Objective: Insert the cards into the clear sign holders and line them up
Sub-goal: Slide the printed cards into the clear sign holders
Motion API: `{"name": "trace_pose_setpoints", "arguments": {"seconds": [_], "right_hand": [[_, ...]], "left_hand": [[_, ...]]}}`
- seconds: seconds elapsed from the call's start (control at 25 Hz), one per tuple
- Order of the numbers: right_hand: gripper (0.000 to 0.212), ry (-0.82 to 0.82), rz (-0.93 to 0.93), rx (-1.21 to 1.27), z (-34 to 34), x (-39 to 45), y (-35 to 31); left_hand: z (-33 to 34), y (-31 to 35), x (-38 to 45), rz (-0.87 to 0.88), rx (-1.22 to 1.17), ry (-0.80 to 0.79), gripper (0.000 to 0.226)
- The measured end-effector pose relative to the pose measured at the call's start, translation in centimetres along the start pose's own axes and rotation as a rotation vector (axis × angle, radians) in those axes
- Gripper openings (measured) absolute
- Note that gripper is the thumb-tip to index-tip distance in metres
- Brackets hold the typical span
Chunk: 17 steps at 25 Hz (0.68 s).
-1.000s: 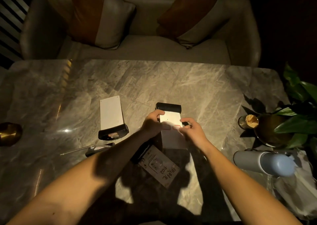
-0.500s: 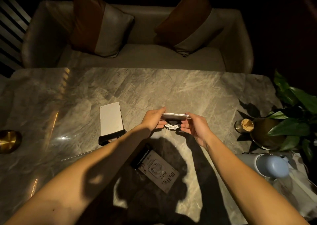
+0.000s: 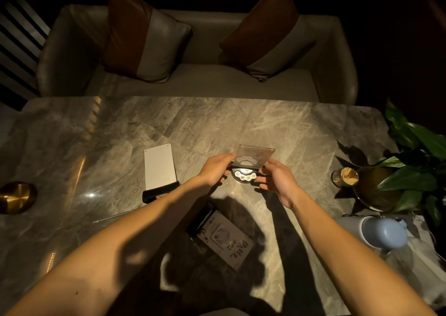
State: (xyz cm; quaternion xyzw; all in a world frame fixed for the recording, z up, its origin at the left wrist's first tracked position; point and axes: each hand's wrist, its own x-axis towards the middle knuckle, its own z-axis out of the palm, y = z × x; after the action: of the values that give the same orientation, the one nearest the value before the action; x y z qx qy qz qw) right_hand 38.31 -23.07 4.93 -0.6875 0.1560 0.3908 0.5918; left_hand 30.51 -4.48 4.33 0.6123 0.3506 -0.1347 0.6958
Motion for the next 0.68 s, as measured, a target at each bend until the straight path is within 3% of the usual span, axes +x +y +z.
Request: {"name": "trace_pose_setpoints", "arguments": {"seconds": [0.12, 0.24, 0.44, 0.52, 0.68], "right_hand": [[0.02, 0.018, 0.048, -0.048, 0.5, -1.1, 1.8], [0.02, 0.027, 0.106, -0.073, 1.1, -3.0, 4.8], [0.031, 0.102, 0.11, -0.16, 1.7, -6.5, 10.5], [0.03, 0.135, 0.091, -0.146, 2.1, -7.7, 12.7], [0.027, 0.218, 0.129, -0.144, 2.9, -9.7, 18.0]], "left_hand": [[-0.6, -1.4, -1.4, 0.055, 0.217, 0.016, 0.031], [-1.2, -4.5, -2.6, 0.022, 0.354, -0.011, 0.059], [-1.6, -9.4, -4.5, 0.02, 0.713, -0.017, 0.085], [-1.8, -10.2, -5.6, 0.033, 0.82, -0.002, 0.082], [-2.7, -12.4, -7.6, 0.121, 0.954, 0.057, 0.046]]}}
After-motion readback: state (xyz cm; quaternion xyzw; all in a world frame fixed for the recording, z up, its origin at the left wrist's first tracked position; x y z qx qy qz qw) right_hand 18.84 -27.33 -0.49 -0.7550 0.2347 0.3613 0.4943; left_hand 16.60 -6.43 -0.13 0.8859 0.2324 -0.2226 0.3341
